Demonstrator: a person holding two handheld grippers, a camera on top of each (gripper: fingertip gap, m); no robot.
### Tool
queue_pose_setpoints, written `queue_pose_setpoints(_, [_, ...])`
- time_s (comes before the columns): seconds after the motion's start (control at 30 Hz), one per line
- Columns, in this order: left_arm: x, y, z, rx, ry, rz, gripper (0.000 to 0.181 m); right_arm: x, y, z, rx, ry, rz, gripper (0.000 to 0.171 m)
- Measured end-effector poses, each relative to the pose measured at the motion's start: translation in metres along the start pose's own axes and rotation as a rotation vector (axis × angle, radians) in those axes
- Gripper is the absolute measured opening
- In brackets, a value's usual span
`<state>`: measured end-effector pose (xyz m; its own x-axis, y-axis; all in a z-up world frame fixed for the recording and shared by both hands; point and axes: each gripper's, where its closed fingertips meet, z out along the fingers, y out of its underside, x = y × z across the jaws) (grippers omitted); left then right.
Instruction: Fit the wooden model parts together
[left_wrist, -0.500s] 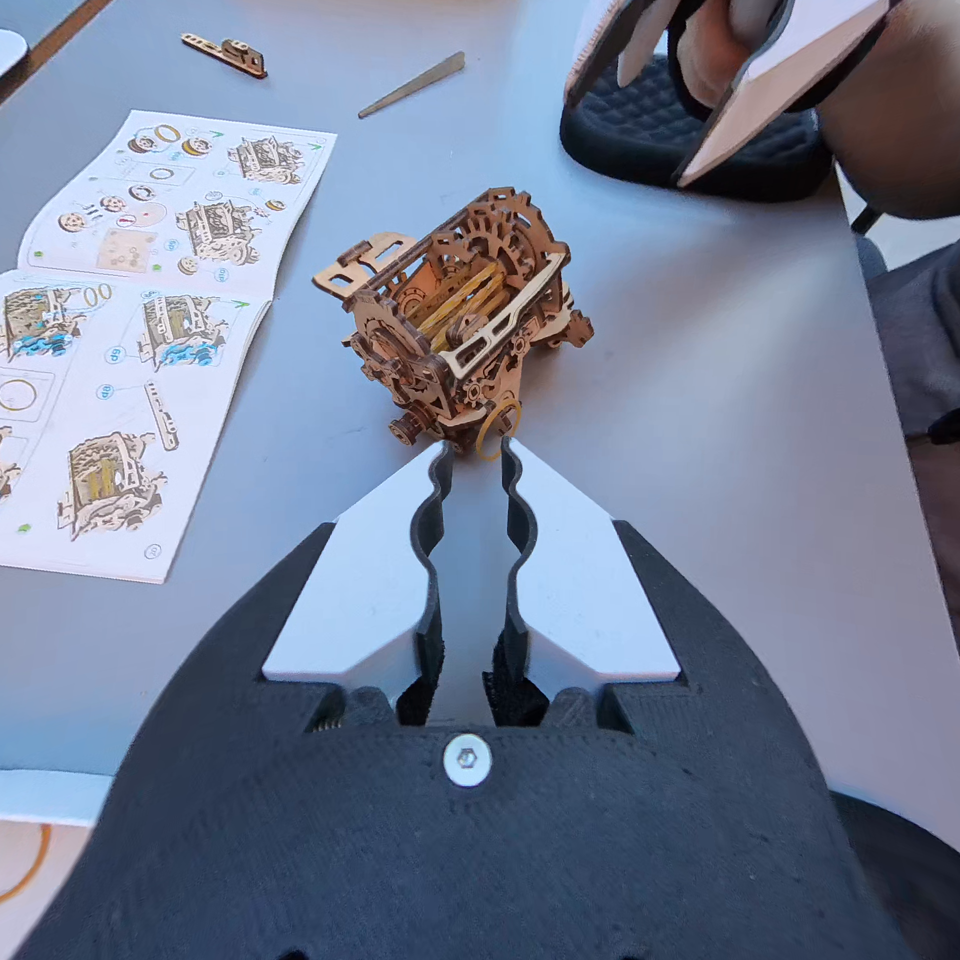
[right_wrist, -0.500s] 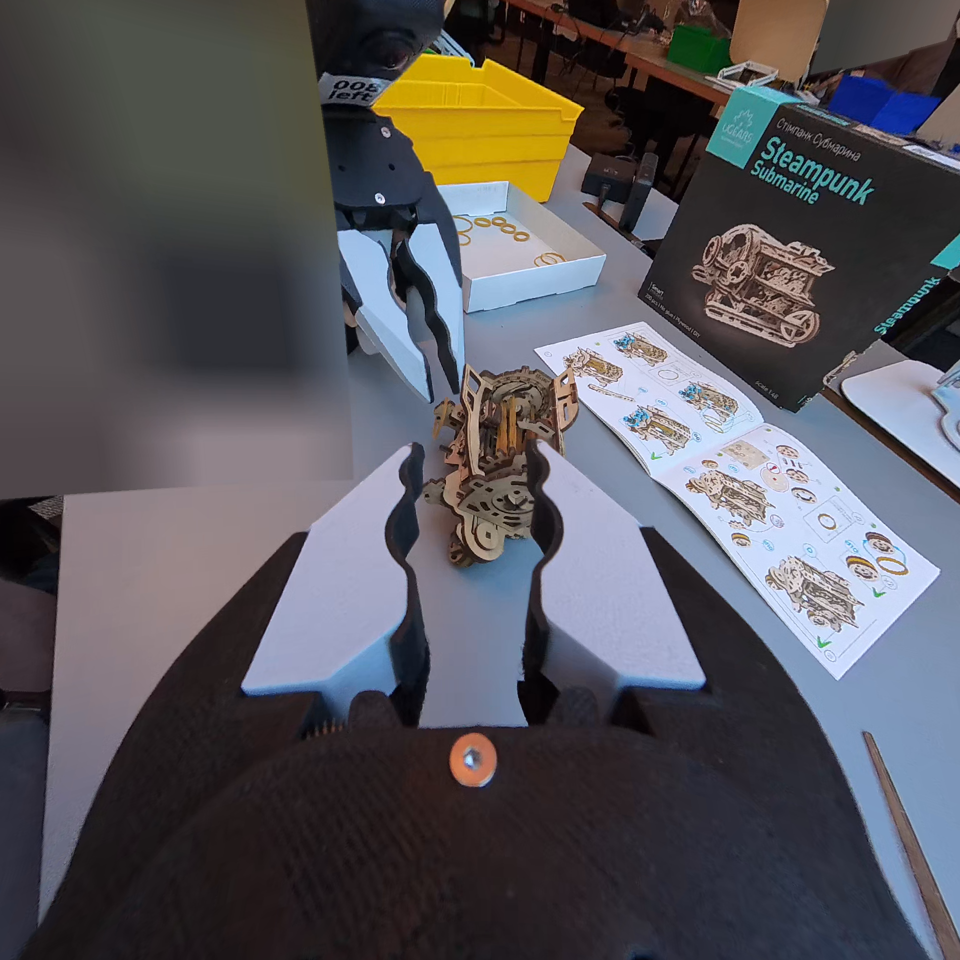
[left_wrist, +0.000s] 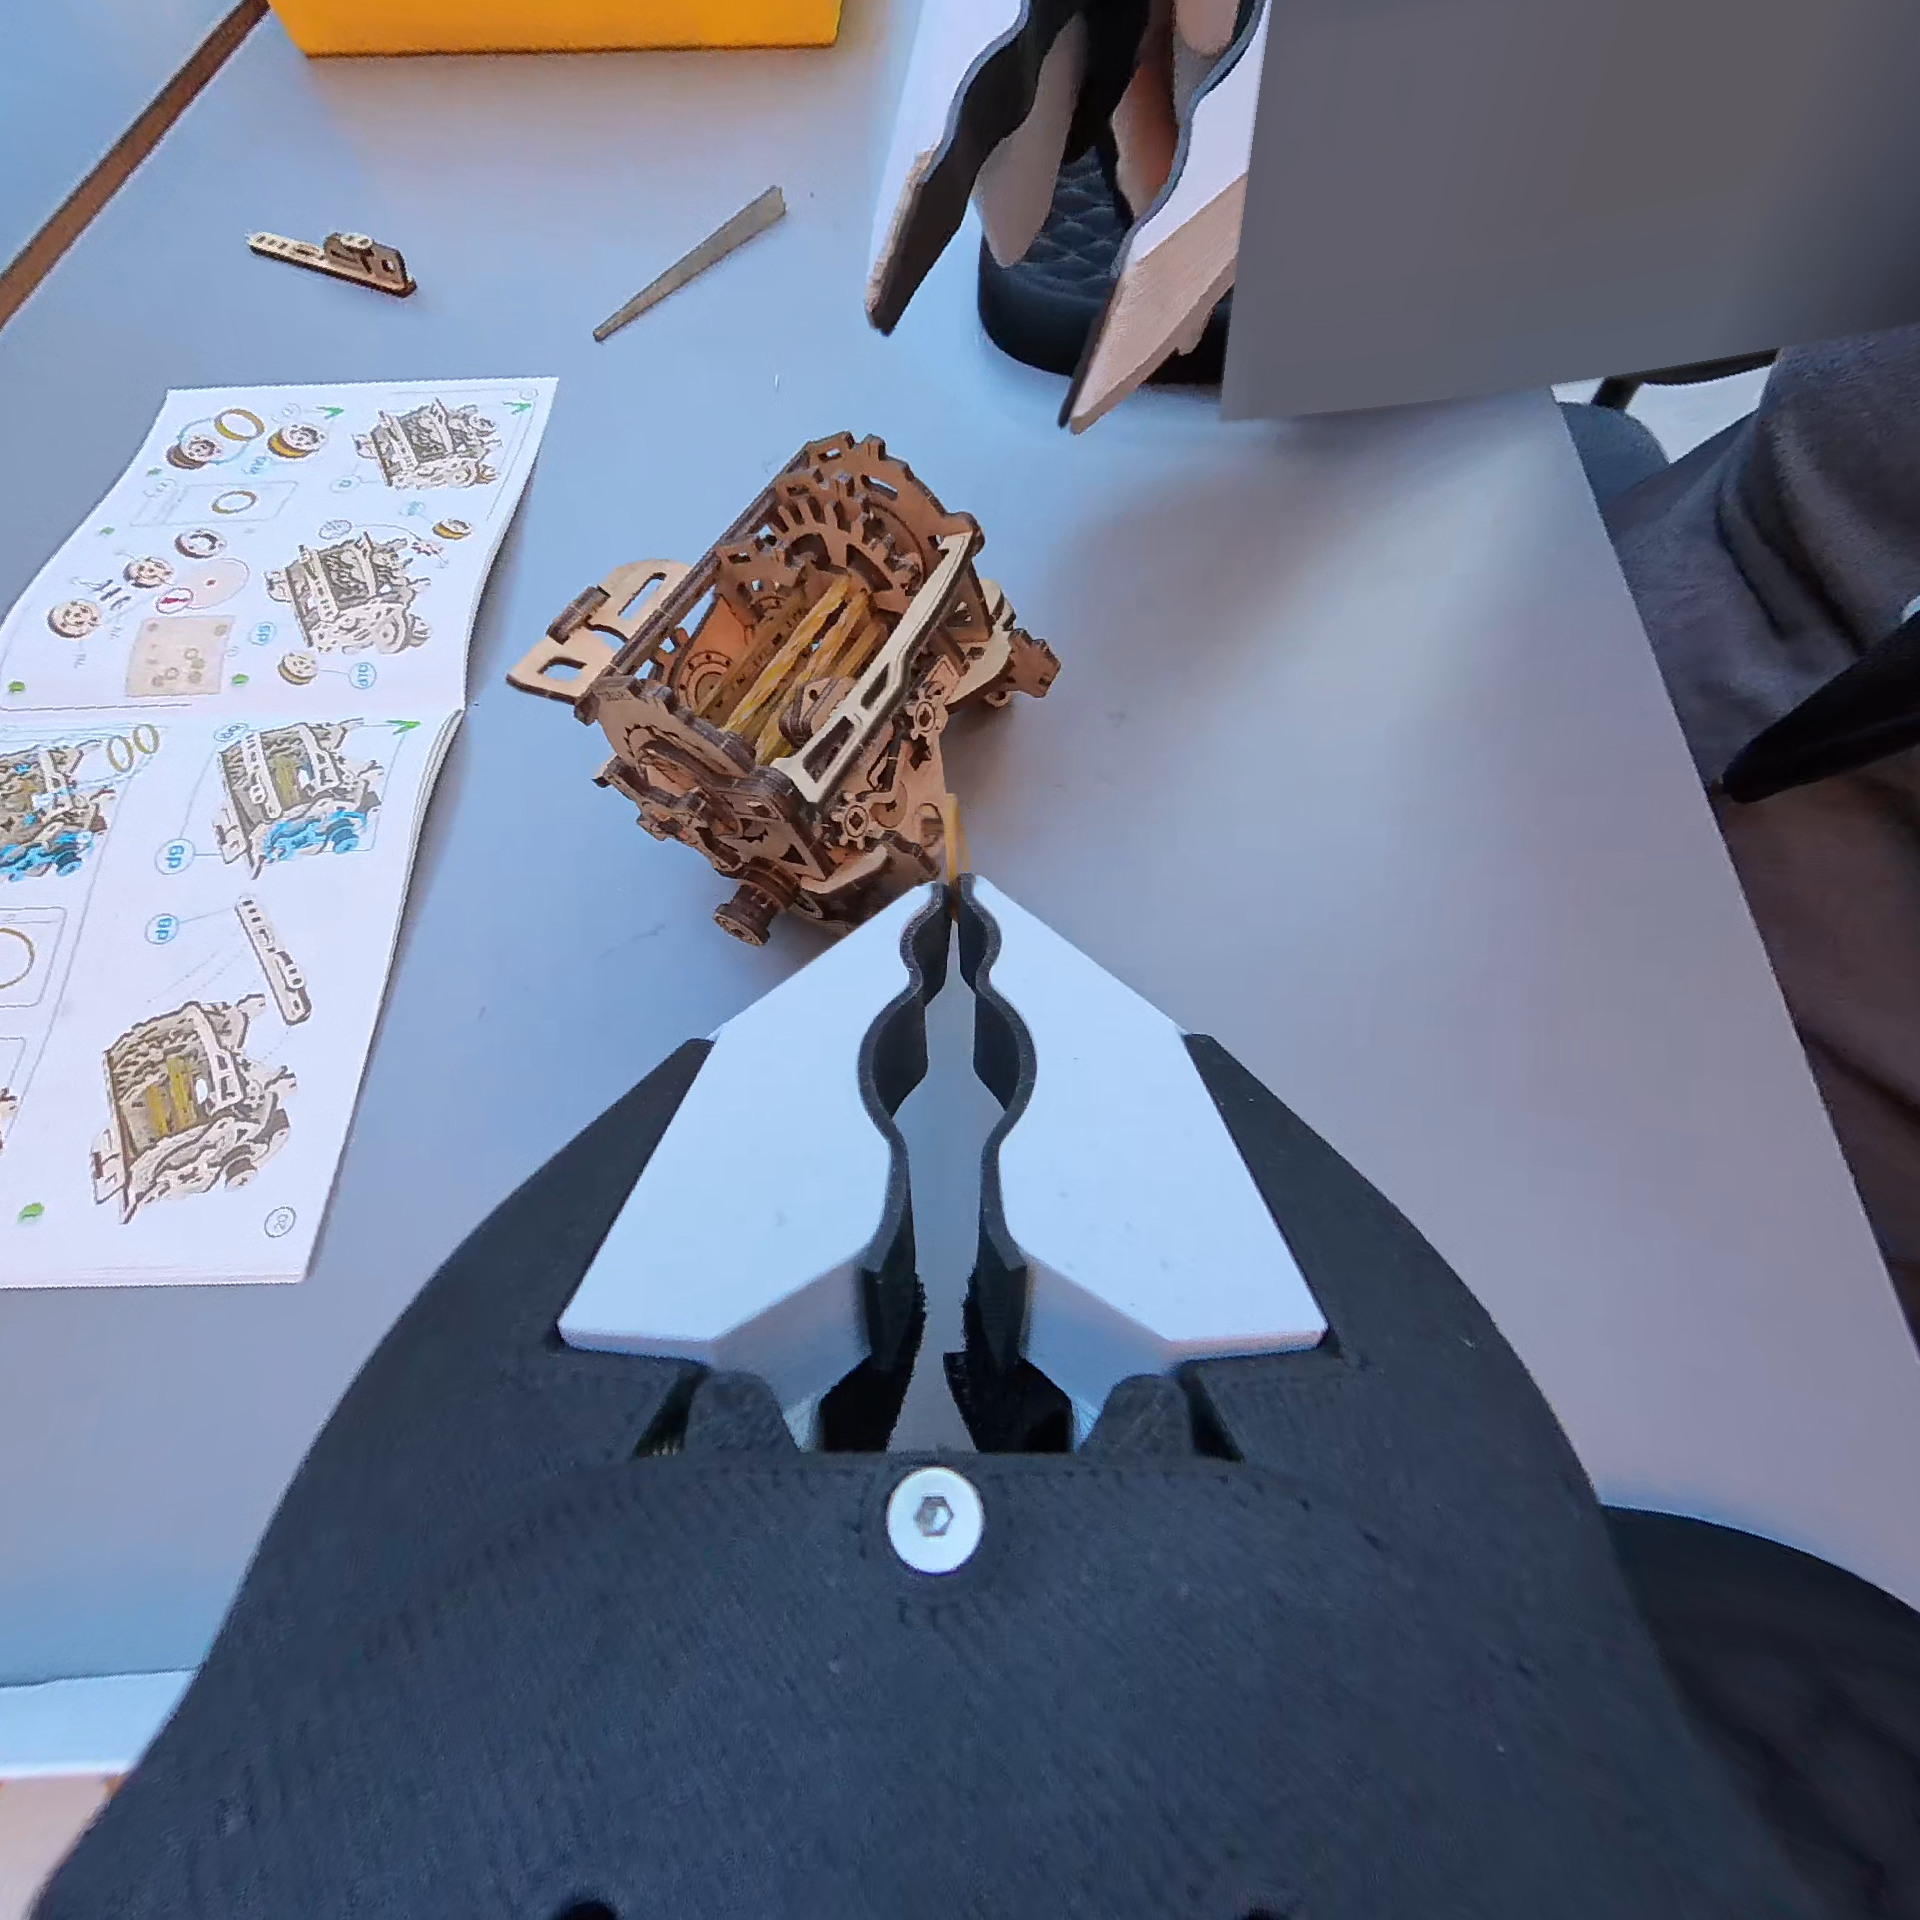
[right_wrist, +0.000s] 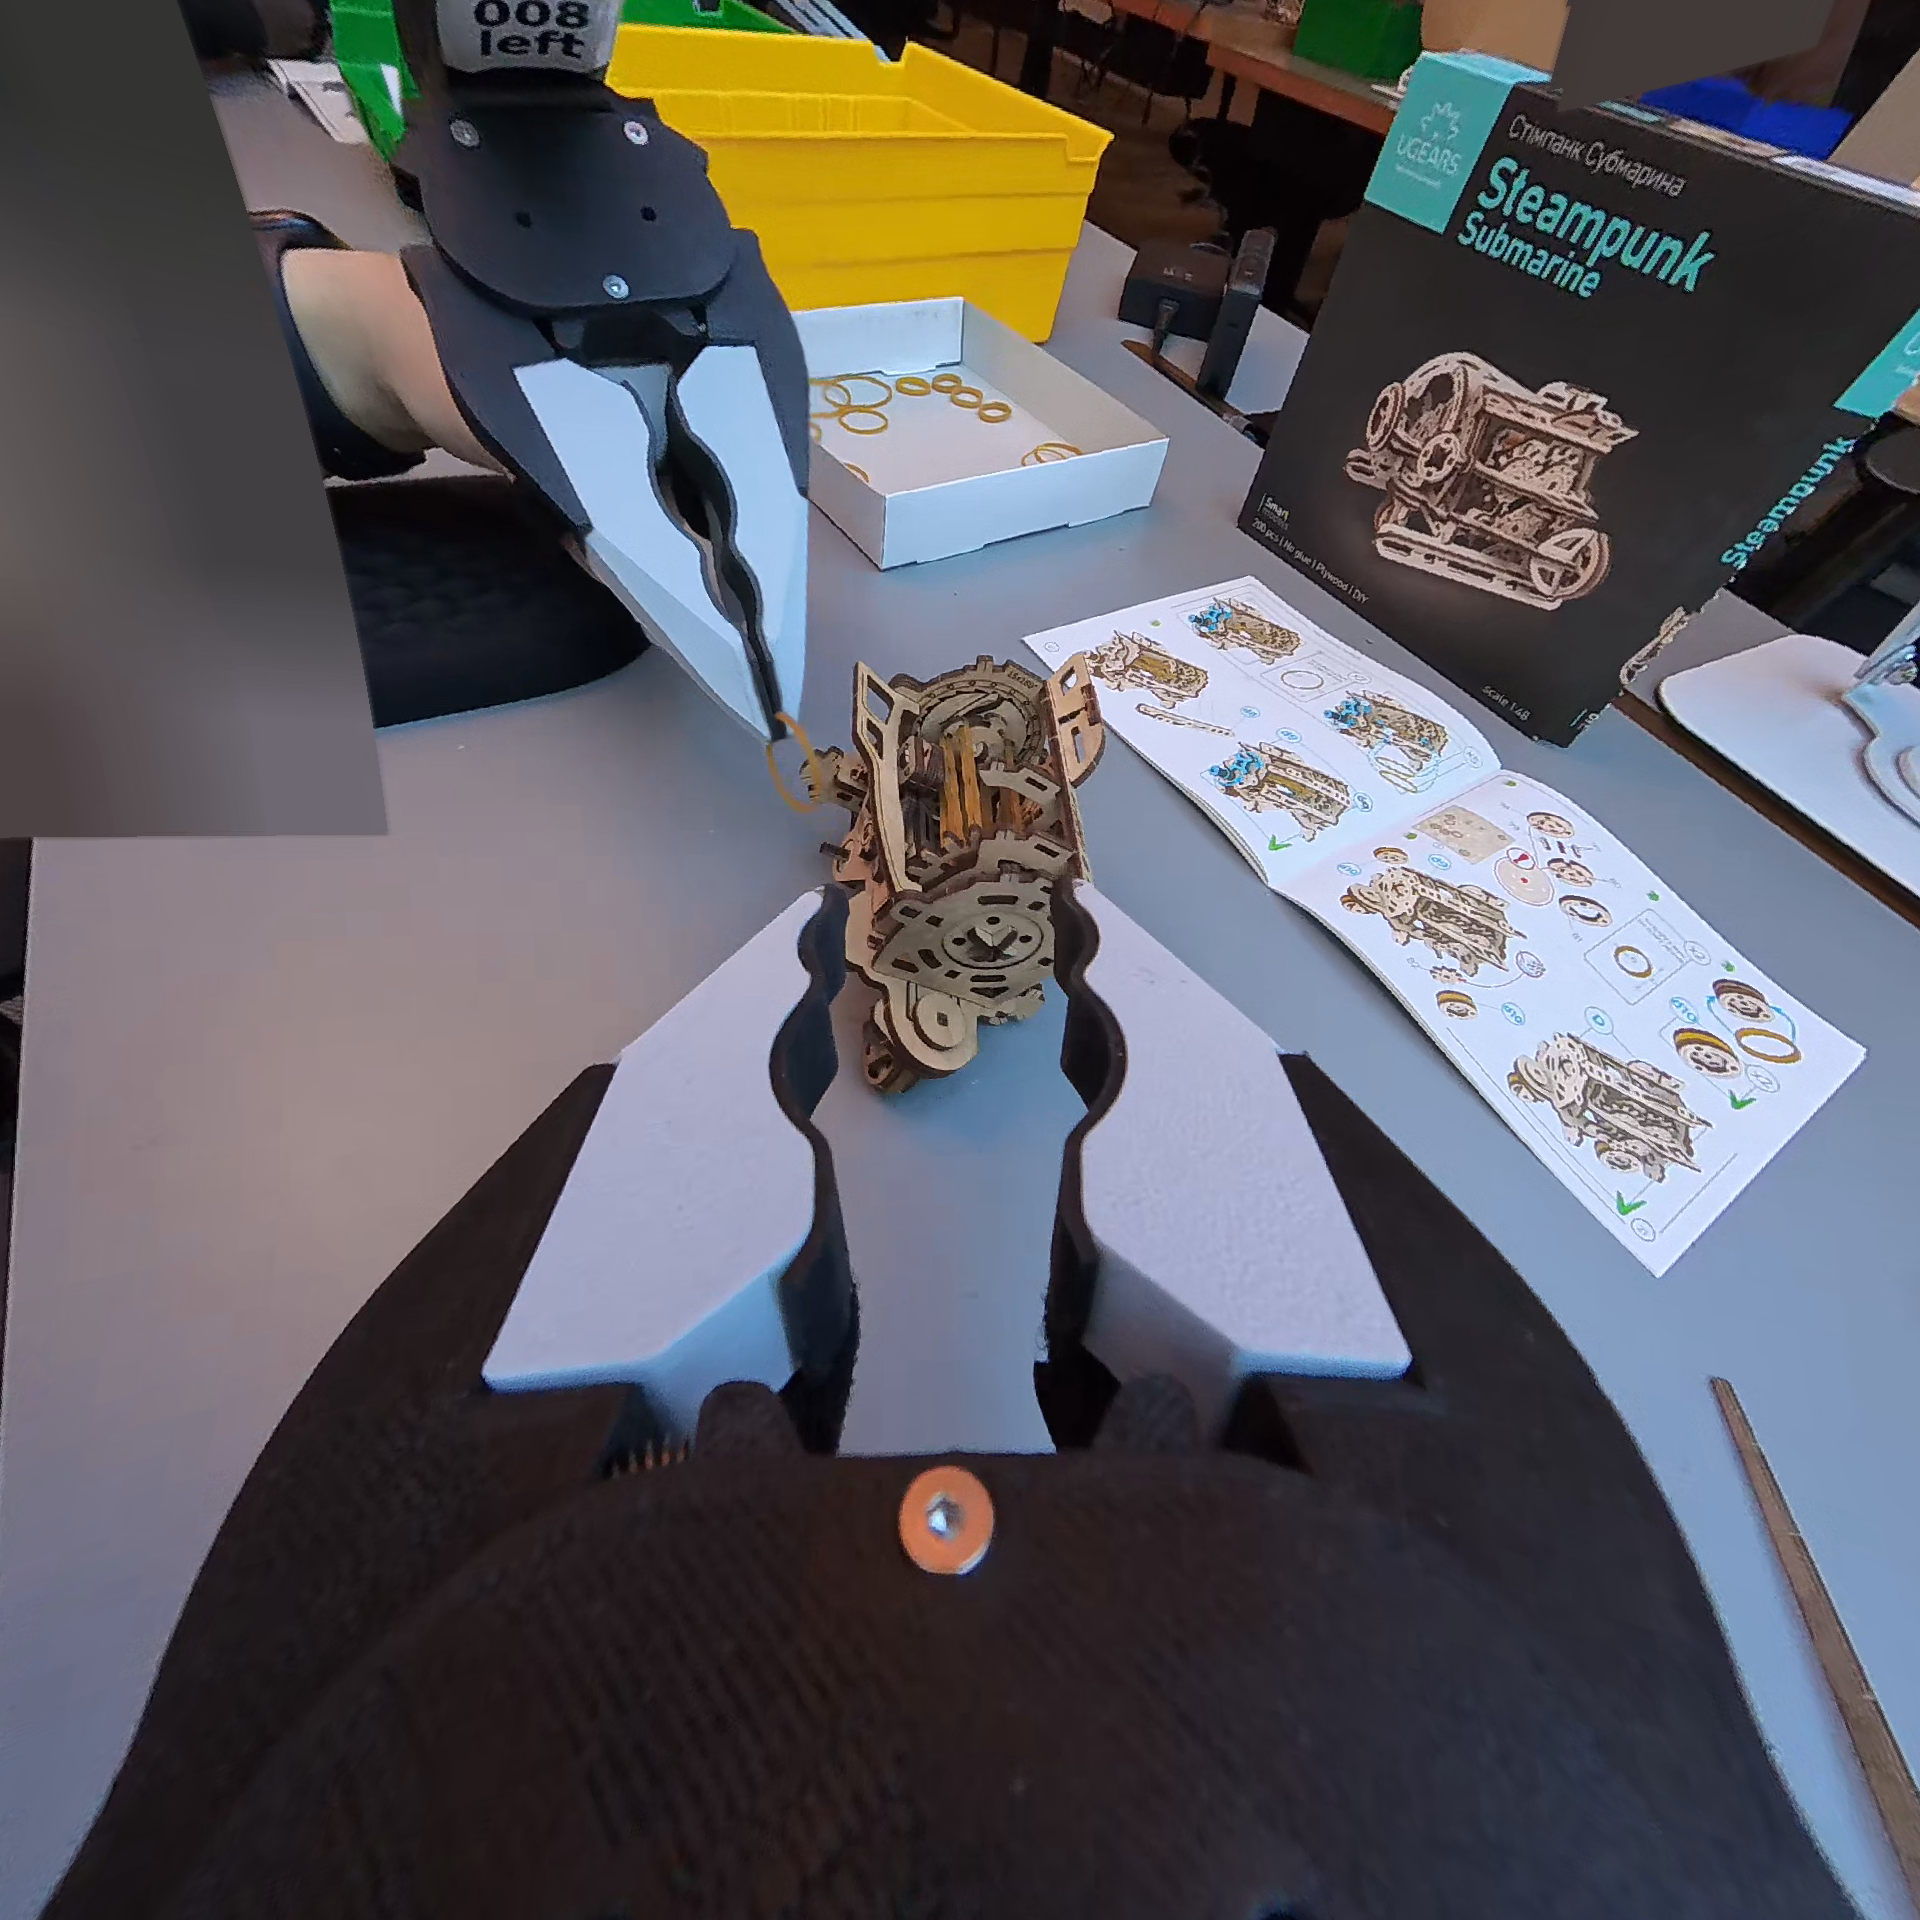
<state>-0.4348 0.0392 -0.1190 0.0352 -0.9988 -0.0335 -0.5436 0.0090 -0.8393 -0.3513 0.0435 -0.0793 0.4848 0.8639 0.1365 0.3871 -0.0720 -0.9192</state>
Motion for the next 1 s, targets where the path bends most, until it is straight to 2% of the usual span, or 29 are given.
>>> queue_pose_setpoints(0.37, [0.016,-0.012,-0.019,0.114,-0.041,-0.103,0.000,-0.002,0.002,0.002,0.008,-0.016,-0.001,0.039])
queue_pose_setpoints(0.57, [0.019,-0.023,-0.019,0.156,-0.074,-0.208,0.000,-0.014,-0.007,0.000,0.059,-0.045,-0.083,0.041])
queue_pose_setpoints(0.73, [0.022,-0.045,-0.013,0.225,-0.082,-0.382,0.000,-0.041,-0.021,-0.001,0.120,-0.085,-0.277,0.046])
queue_pose_setpoints(0.87, [0.027,-0.063,-0.010,0.333,-0.008,-0.541,0.000,-0.061,-0.021,0.001,0.105,-0.027,-0.570,0.047])
queue_pose_setpoints(1.0, [0.032,-0.067,-0.008,0.369,0.057,-0.655,0.000,-0.067,-0.014,0.006,0.049,0.076,-0.854,0.037])
